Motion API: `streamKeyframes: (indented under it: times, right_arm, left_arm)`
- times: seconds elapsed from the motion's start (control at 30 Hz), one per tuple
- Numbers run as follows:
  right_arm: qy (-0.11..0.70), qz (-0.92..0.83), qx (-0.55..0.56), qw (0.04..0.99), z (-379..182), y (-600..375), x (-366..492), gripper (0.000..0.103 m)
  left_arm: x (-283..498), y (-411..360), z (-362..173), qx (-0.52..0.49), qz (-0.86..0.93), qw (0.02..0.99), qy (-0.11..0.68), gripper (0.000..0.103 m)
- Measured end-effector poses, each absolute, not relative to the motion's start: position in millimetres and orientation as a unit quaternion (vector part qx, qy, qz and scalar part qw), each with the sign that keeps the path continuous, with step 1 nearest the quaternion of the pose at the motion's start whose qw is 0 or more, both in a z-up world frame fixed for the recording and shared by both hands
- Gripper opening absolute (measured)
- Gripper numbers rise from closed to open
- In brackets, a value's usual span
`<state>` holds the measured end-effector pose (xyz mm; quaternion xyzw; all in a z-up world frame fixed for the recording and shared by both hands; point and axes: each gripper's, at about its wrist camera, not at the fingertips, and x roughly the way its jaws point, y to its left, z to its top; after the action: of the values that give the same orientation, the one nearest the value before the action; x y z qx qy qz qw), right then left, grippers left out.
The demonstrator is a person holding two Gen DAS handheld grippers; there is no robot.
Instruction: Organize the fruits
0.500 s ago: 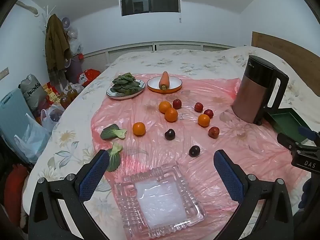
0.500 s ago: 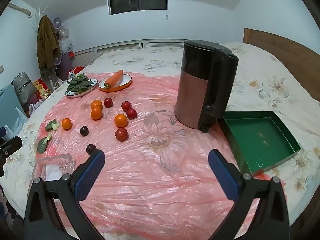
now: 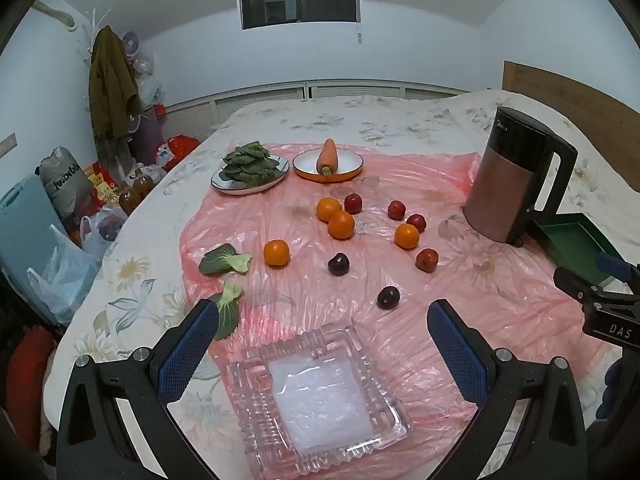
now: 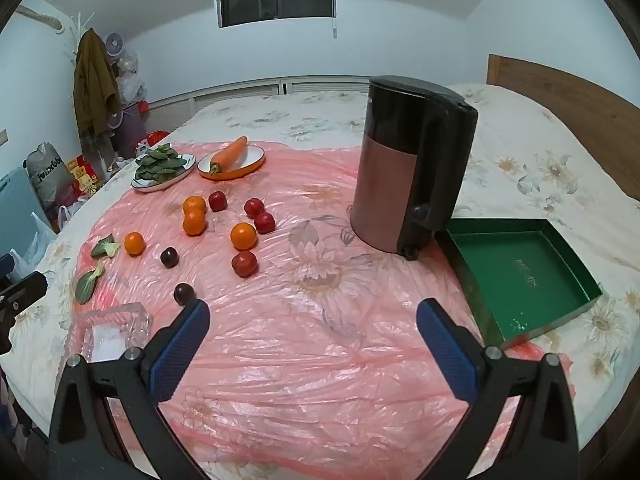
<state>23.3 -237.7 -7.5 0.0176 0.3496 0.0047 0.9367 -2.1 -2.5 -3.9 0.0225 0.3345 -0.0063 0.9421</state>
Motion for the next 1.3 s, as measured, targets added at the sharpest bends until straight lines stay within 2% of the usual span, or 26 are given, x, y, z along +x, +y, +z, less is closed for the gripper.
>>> streamKeyframes:
  times: [1.3]
  right_arm:
    - [0.358, 0.009, 0.015, 0.934, -11.8, -229.7, 18.7, 0.103]
  left_arm:
    - [-0.4, 0.5, -12.6, 0.017, -0.015, 0.937, 0.349, 0.102]
